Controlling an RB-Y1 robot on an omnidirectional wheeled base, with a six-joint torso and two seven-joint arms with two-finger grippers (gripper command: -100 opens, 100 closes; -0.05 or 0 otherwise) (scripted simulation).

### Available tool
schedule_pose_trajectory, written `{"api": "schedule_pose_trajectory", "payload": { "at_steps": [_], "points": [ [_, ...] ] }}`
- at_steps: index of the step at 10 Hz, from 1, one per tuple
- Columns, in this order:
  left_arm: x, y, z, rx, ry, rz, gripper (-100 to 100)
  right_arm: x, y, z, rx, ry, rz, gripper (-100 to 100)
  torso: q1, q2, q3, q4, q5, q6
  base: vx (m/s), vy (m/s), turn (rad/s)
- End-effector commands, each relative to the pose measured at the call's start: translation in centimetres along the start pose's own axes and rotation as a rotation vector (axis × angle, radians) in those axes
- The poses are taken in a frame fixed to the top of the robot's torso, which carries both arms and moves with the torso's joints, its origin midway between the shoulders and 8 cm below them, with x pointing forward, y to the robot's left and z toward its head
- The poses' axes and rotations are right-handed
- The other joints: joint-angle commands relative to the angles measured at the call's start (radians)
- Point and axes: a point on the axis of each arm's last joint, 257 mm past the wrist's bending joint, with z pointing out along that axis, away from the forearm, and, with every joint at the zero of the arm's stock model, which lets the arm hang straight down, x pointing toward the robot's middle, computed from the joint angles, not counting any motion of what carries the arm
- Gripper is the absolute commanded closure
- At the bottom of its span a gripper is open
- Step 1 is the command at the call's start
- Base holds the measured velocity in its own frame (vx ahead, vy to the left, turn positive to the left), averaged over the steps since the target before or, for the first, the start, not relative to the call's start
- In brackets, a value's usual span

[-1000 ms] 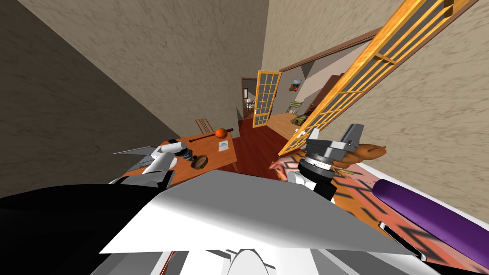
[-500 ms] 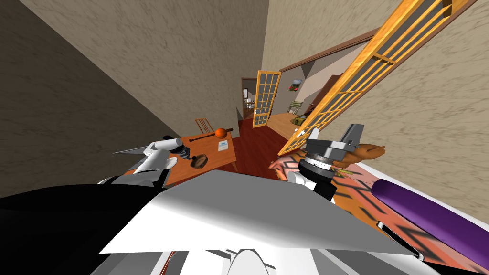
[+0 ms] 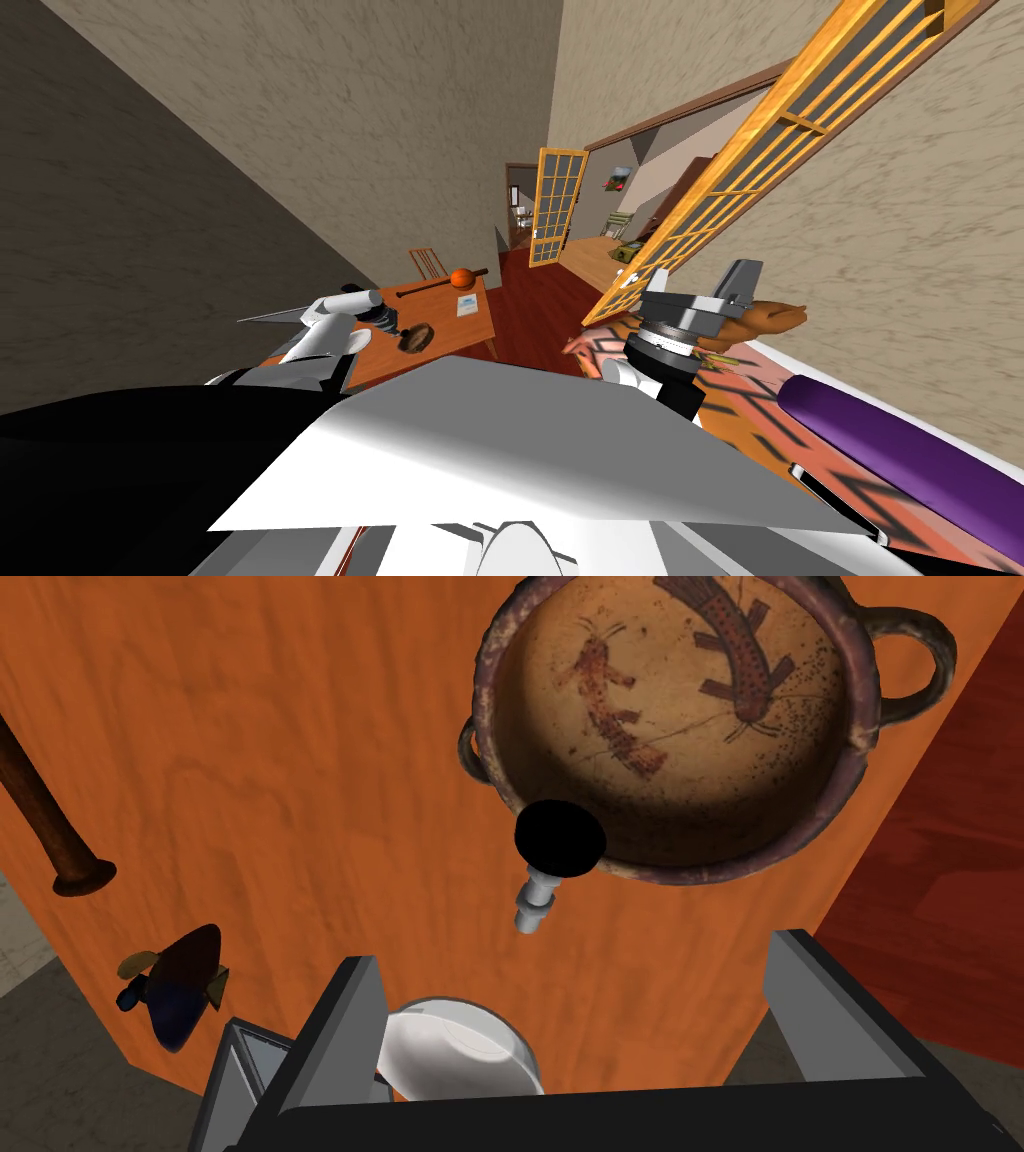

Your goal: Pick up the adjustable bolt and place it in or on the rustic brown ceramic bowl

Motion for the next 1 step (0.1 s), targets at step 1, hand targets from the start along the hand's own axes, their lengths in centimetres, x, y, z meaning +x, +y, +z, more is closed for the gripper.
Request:
{"api": "schedule_pose_trajectory", "payload": {
  "at_steps": [1],
  "points": [
    [0.0, 0.0, 0.0, 0.0, 0.0, 0.0, 0, 0.0, 0.0, 0.0, 0.0, 0.0, 0.0, 0, 0.0, 0.0, 0.0, 0.0, 0.0, 0.0, 0.0, 0.0, 0.0]
  ]
}}
